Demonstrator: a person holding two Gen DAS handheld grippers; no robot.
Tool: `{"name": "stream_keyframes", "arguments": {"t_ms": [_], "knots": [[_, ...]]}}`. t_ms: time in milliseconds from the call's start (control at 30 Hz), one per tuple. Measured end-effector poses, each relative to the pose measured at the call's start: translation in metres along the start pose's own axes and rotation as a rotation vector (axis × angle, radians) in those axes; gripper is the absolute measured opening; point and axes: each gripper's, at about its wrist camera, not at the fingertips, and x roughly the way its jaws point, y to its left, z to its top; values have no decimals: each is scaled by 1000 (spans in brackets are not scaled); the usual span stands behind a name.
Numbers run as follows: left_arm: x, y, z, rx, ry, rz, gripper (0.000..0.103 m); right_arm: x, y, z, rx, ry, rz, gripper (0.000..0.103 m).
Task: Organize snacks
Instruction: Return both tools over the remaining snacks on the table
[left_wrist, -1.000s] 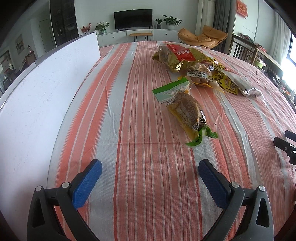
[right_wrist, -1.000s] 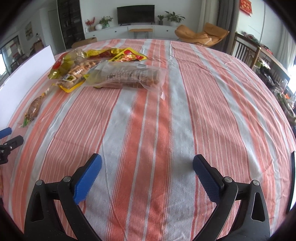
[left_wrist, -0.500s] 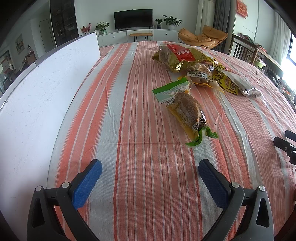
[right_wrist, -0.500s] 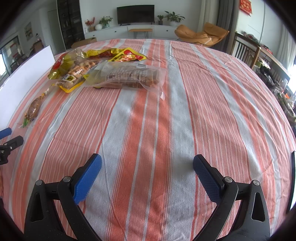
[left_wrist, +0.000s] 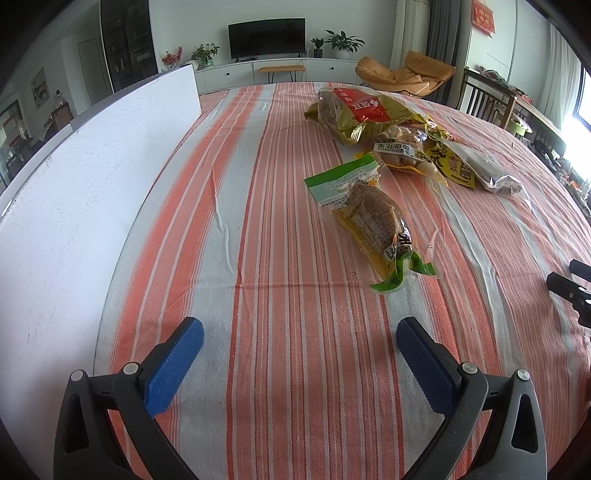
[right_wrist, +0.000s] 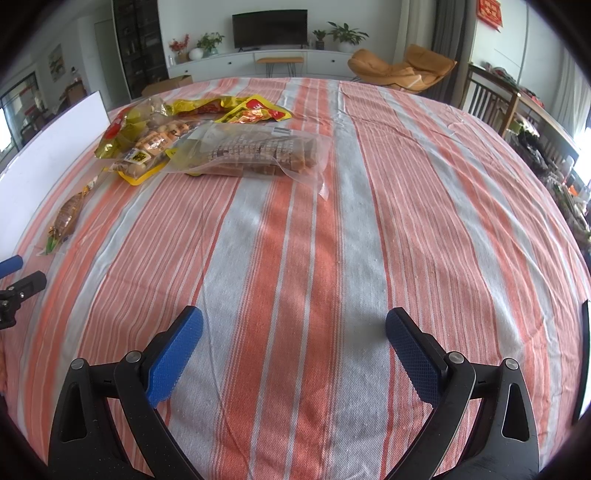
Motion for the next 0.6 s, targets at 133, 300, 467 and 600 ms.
{"name": "stream_keyframes", "arguments": {"t_ms": [133, 300, 467, 600], "knots": [[0, 0, 0, 0, 0, 0, 103, 0, 0, 0, 0, 0, 0, 100], [0, 0, 0, 0, 0, 0, 103, 0, 0, 0, 0, 0, 0, 100], [1, 0, 0, 0, -1, -1, 103, 0, 0, 0, 0, 0, 1, 100], [-6, 1, -3, 9, -4, -28, 103, 0, -1, 0, 1, 0, 0, 100]]}}
